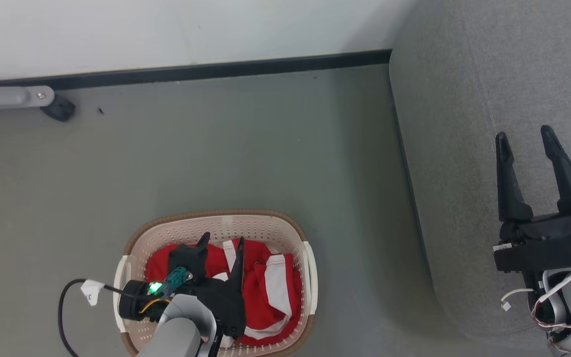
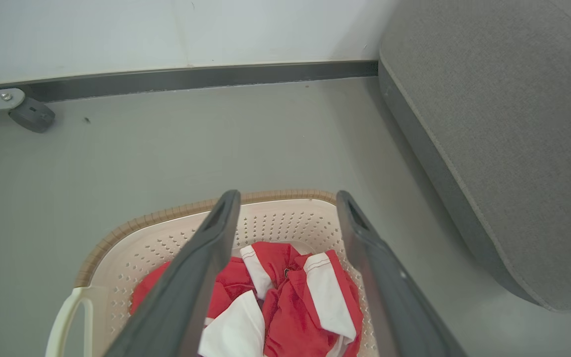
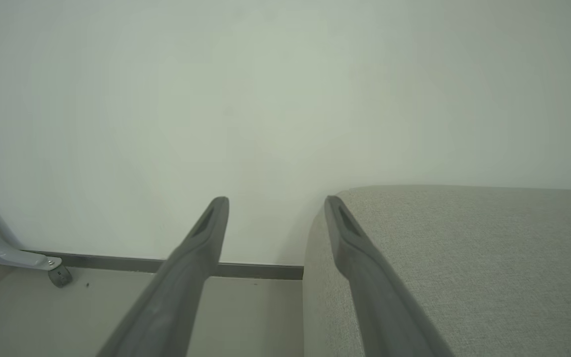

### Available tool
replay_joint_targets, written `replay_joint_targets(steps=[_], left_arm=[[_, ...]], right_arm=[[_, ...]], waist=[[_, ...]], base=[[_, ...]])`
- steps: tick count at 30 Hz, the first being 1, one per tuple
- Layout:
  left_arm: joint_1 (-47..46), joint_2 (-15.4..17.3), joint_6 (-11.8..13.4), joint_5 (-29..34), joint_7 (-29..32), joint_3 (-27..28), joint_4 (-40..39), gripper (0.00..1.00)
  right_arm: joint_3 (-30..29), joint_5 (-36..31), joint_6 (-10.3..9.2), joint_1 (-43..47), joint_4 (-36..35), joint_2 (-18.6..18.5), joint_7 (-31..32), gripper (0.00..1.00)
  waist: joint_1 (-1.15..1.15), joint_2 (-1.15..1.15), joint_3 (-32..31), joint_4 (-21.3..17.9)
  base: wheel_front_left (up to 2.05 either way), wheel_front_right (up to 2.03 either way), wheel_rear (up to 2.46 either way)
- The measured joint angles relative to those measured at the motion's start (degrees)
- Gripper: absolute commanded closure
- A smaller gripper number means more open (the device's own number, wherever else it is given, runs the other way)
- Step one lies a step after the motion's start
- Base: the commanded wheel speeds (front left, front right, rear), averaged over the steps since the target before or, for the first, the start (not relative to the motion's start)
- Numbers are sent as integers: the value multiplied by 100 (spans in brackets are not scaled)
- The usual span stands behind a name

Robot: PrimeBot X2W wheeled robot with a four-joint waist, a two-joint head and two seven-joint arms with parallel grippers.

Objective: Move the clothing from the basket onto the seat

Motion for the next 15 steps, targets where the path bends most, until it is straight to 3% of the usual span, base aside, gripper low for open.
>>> replay_joint_targets(steps=[15], left_arm=[[-517, 8, 88, -637, 433, -632, 559, 0]], right_arm=[[-147, -9, -34, -241, -503, -8, -30, 0]], waist=[[0, 0, 1116, -416]], base=[[0, 0, 0]])
